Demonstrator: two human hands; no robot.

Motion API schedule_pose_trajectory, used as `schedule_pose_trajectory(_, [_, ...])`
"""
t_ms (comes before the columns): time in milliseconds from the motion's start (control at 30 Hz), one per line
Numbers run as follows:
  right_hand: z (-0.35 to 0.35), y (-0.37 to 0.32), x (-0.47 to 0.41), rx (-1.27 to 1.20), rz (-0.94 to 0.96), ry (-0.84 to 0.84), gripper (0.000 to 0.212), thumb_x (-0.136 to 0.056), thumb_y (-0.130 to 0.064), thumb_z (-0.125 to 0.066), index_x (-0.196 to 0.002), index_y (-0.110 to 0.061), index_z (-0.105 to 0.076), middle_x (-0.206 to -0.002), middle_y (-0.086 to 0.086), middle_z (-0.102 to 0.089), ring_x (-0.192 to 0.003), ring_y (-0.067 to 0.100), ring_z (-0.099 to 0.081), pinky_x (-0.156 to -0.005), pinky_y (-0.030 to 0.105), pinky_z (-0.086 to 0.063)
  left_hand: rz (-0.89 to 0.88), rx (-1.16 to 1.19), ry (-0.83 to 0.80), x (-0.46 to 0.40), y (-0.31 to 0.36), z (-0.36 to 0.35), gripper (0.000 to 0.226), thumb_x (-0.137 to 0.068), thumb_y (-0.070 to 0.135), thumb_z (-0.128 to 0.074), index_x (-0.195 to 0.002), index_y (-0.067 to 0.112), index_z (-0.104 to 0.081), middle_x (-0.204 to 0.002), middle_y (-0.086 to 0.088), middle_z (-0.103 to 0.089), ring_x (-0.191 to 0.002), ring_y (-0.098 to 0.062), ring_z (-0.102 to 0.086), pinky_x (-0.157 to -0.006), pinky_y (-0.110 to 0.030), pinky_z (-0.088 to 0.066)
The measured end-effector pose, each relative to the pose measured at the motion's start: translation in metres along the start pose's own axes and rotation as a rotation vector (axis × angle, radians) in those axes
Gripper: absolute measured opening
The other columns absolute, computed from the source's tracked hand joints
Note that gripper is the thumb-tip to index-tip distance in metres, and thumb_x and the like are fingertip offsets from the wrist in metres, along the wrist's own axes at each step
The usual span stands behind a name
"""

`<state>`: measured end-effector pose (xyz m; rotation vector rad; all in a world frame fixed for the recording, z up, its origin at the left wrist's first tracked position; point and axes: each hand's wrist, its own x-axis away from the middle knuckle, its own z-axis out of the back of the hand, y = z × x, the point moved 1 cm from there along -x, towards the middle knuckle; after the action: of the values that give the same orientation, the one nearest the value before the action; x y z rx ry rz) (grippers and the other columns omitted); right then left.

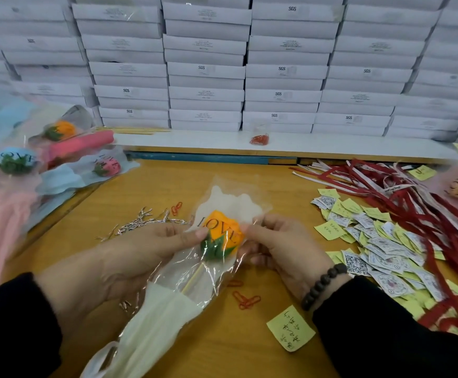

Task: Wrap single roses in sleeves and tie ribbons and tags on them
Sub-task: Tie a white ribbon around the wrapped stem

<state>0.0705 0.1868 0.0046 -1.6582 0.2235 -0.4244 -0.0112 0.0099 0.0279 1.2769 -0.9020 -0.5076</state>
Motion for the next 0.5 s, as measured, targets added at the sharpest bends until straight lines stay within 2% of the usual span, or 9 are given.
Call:
schedule_pose_trajectory(33, [-0.001, 0.0, 0.0, -0.014, 0.026, 0.001, 0.011, -0.082, -0.013, -0.068, -0.075, -0.012, -0.061, -0.056, 0.0, -0.066, -0.049, 0.01, -0.06, -0.044, 0.017, -0.045, -0.03, -0.014, 0.033, -0.002, 0.001, 0.001, 0.022, -0.065, 0.035, -0.067, -0.077, 0.021, -0.078, -0.091, -0.005, -0.074, -0.081, -0.014, -0.069, -0.073, -0.02, -0.053])
schedule_pose_trajectory(167, [0.0, -0.004, 0.001, -0.067, 0.123, 0.09, 0.012, -0.08, -0.004, -0.069, -0.087, -0.002, -0.06, -0.057, 0.003, -0.064, -0.047, 0.008, -0.06, -0.044, 0.014, -0.045, -0.069, 0.015, -0.012, -0.002, 0.009, 0.0, 0.026, -0.067, 0.014, -0.068, -0.091, 0.006, -0.074, -0.093, -0.014, -0.073, -0.074, -0.017, -0.07, -0.061, -0.022, -0.056])
schedule_pose_trajectory(233, [0.001, -0.006, 0.002, -0.07, 0.178, 0.136, 0.013, -0.081, -0.001, -0.067, -0.09, 0.0, -0.058, -0.061, 0.006, -0.062, -0.046, 0.006, -0.059, -0.045, 0.014, -0.045, -0.046, 0.049, -0.036, 0.0, 0.011, 0.001, 0.032, -0.063, 0.008, -0.072, -0.095, 0.008, -0.073, -0.096, -0.014, -0.072, -0.077, -0.02, -0.071, -0.059, -0.023, -0.056])
schedule_pose_trajectory(333, [0.002, -0.008, 0.002, -0.068, 0.21, 0.156, 0.011, -0.082, 0.001, -0.065, -0.085, -0.003, -0.056, -0.062, 0.007, -0.061, -0.045, 0.006, -0.058, -0.045, 0.014, -0.046, -0.028, -0.012, -0.131, 0.005, 0.014, 0.001, 0.051, -0.064, 0.001, -0.079, -0.11, 0.02, -0.066, -0.108, -0.013, -0.07, -0.091, -0.028, -0.069, -0.066, -0.028, -0.057])
schedule_pose_trajectory(367, [0.002, -0.008, 0.002, -0.07, 0.204, 0.134, 0.012, -0.082, 0.002, -0.065, -0.084, -0.004, -0.055, -0.061, 0.007, -0.061, -0.046, 0.007, -0.059, -0.046, 0.014, -0.047, -0.03, -0.071, -0.122, 0.007, 0.013, 0.002, 0.058, -0.064, 0.001, -0.079, -0.114, 0.024, -0.061, -0.106, -0.011, -0.071, -0.09, -0.027, -0.07, -0.067, -0.028, -0.057])
schedule_pose_trajectory(433, [0.001, -0.006, 0.002, -0.064, 0.184, 0.071, 0.015, -0.081, 0.005, -0.064, -0.08, -0.007, -0.055, -0.057, 0.004, -0.063, -0.049, 0.009, -0.062, -0.047, 0.014, -0.047, -0.051, -0.233, -0.032, 0.008, 0.01, 0.004, 0.068, -0.065, 0.001, -0.076, -0.118, 0.033, -0.049, -0.089, -0.003, -0.074, -0.078, -0.018, -0.07, -0.063, -0.021, -0.054])
schedule_pose_trajectory(500, [-0.002, -0.004, 0.002, -0.055, 0.19, 0.026, 0.018, -0.081, 0.006, -0.063, -0.076, -0.009, -0.055, -0.054, -0.001, -0.063, -0.05, 0.009, -0.062, -0.049, 0.014, -0.048, -0.074, -0.351, 0.06, 0.008, 0.008, 0.006, 0.073, -0.068, 0.0, -0.074, -0.124, 0.036, -0.044, -0.071, -0.002, -0.064, -0.064, -0.013, -0.061, -0.056, -0.017, -0.048])
